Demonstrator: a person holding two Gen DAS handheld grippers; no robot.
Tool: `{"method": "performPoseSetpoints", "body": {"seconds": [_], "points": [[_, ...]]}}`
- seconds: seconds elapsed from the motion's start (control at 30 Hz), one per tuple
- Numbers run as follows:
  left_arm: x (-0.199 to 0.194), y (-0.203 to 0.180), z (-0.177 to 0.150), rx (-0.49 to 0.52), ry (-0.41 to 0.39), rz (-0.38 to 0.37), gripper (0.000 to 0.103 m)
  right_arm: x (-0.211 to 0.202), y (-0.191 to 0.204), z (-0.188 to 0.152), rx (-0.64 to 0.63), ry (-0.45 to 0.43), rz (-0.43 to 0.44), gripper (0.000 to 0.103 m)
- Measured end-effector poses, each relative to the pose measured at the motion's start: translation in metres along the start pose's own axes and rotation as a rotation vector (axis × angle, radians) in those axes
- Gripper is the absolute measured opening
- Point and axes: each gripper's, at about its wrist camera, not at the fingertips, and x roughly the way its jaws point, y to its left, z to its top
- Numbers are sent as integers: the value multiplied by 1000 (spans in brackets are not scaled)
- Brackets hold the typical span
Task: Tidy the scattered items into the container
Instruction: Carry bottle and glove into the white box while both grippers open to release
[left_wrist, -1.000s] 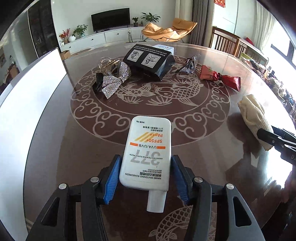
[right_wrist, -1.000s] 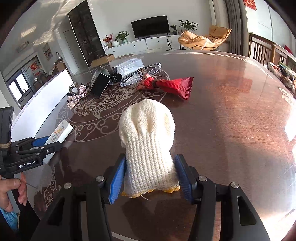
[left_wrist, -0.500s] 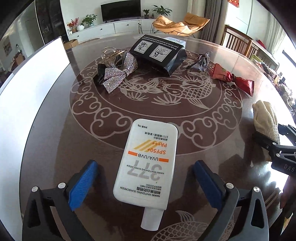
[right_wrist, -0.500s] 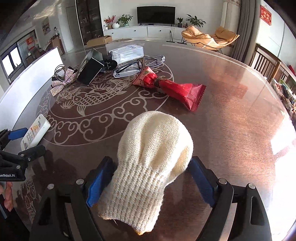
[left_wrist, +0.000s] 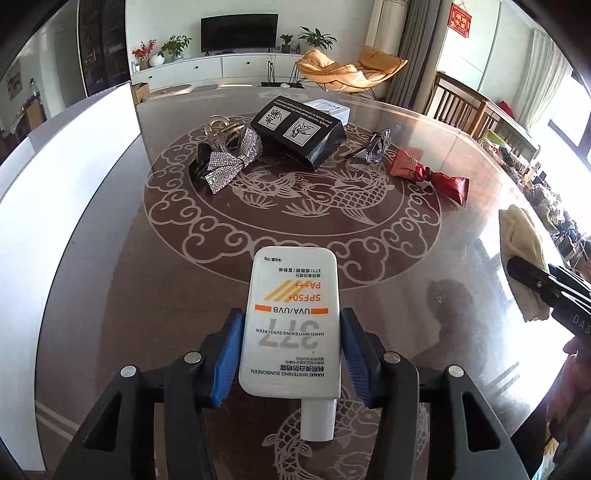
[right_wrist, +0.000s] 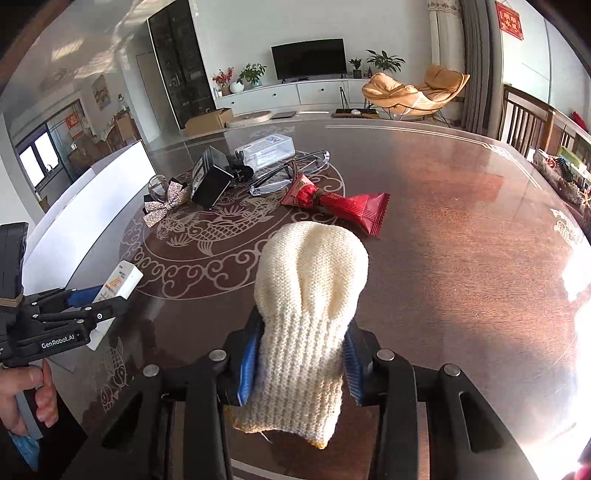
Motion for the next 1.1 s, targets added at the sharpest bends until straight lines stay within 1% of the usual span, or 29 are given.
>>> {"method": "performPoseSetpoints", "body": {"seconds": [0.1, 0.17, 0.3, 0.4, 0.57, 0.7, 0.93, 1.1], "points": [[-11, -1, -9, -12, -6, -3, 51, -1, 8, -10, 3, 32, 39, 39], [-19, 0, -11, -20, -20, -1, 51, -1, 15, -15, 5, 38, 60, 39], [-34, 1, -5, -32, -60, 3, 51, 1, 32, -19, -4, 44, 100, 39], [-47, 7, -3, -43, -93, 4, 51, 6, 48, -16, -37, 56, 113, 39], [-64, 30, -4, -88, -132, 9, 51, 7, 83, 1, -110, 55, 138, 39], [-76, 54, -2, -137, -157, 11, 51, 7, 114, 18, -156, 48, 178, 39], [-104, 97, 5, -218, -217, 26, 51, 9, 178, 50, -278, 30, 245, 39], [-130, 135, 12, -276, -264, 45, 51, 8, 230, 78, -370, -2, 300, 39]]}}
